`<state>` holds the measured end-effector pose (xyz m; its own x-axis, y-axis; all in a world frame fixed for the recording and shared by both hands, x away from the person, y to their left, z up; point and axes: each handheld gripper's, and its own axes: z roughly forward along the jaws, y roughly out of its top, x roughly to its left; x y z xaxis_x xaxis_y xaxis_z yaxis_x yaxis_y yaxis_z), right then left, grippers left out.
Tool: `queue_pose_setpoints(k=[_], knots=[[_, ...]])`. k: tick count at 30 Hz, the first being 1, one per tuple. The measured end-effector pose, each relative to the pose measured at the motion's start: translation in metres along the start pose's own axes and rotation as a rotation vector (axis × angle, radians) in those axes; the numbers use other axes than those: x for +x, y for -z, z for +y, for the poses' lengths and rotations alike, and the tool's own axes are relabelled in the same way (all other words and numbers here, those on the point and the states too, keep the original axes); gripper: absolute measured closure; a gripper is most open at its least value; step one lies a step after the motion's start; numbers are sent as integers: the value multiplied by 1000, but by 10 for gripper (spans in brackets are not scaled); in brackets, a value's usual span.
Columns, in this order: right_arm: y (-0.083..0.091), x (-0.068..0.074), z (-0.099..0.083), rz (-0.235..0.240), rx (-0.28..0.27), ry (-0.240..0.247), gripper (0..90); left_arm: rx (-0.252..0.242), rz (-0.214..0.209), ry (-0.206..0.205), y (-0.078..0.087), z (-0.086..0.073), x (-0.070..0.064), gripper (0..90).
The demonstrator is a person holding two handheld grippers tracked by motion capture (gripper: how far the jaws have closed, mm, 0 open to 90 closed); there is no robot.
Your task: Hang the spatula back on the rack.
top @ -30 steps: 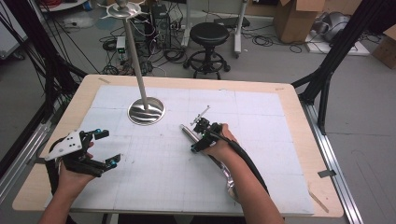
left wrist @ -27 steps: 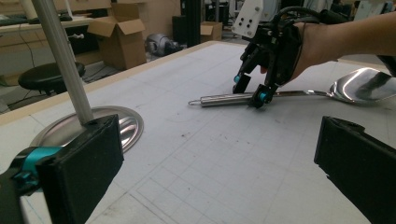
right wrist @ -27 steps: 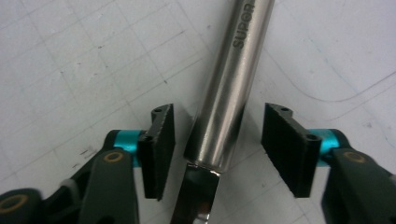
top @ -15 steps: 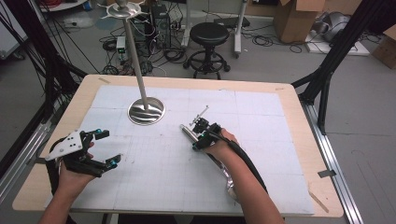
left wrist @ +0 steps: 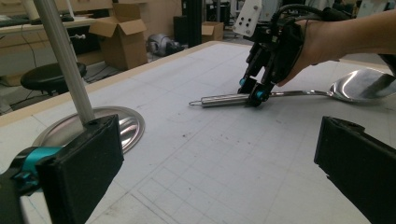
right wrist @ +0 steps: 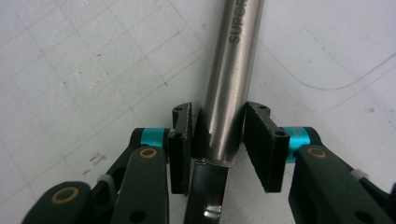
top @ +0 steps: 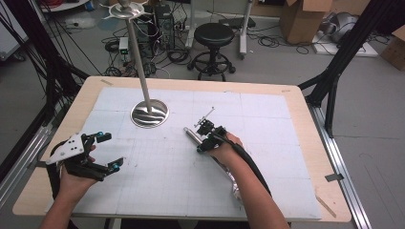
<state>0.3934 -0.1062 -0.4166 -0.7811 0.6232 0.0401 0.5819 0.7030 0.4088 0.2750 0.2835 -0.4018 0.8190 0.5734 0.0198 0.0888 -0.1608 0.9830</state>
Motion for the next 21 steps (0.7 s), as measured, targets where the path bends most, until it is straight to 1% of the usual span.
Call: queue_pose_setpoints(k=[1, 4, 6, 7, 12, 13, 14, 16, 19, 21], knots=[[0, 0, 0, 3, -3, -7, 642, 0, 0, 0, 0, 0, 0, 17], [0, 0, 0, 0, -3, -3, 670, -1, -1, 0, 0, 0, 0, 17], [0, -1, 0, -5, 3, 9, 690, 0, -1, 0, 0, 0, 0, 17], [0, 0, 0, -8, 3, 36, 691, 0, -1, 0, 0, 0, 0, 17], [1, 1, 0, -16, 4, 57, 693, -1, -1, 0, 0, 0, 0, 17], [1, 2, 1, -16, 6, 54, 693, -1, -1, 0, 0, 0, 0, 17], [1, 2, 0, -18, 2, 63, 693, -1, -1, -1, 0, 0, 0, 17], [2, 3, 0, -12, 0, 73, 694, -1, -1, -1, 0, 0, 0, 17], [8, 4, 0, -4, -20, 86, 694, 0, 1, -1, 0, 0, 1, 17], [16, 3, 0, 0, -56, 84, 694, -2, 1, 1, 0, 0, 0, 17]])
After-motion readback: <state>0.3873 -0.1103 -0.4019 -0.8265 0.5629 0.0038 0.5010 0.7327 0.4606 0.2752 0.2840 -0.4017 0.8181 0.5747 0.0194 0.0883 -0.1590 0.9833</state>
